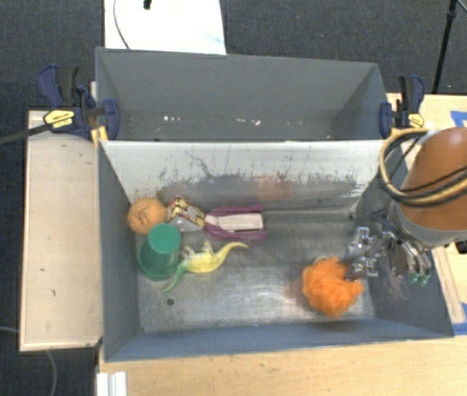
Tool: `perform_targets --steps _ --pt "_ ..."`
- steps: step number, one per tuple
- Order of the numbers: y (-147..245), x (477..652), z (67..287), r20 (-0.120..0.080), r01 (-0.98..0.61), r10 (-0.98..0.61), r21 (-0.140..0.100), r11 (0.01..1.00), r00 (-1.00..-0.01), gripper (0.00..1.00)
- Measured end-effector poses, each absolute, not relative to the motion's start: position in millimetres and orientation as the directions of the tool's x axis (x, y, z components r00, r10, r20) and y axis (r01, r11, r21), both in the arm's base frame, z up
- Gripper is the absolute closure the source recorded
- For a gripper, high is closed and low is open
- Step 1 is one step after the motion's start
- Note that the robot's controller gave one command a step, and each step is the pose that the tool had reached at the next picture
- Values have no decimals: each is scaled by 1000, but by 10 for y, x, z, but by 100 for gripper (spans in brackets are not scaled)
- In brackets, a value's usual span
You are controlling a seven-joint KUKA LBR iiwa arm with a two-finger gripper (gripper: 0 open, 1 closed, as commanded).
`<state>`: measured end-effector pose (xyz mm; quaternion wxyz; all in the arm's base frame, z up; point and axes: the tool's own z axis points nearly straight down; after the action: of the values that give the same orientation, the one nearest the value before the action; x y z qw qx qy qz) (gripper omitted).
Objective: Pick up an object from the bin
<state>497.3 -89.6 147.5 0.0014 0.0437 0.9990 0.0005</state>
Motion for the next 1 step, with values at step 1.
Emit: perform_targets --steps 1 --pt "-907 4937 1825 -3 150 150 1 989 -989 100"
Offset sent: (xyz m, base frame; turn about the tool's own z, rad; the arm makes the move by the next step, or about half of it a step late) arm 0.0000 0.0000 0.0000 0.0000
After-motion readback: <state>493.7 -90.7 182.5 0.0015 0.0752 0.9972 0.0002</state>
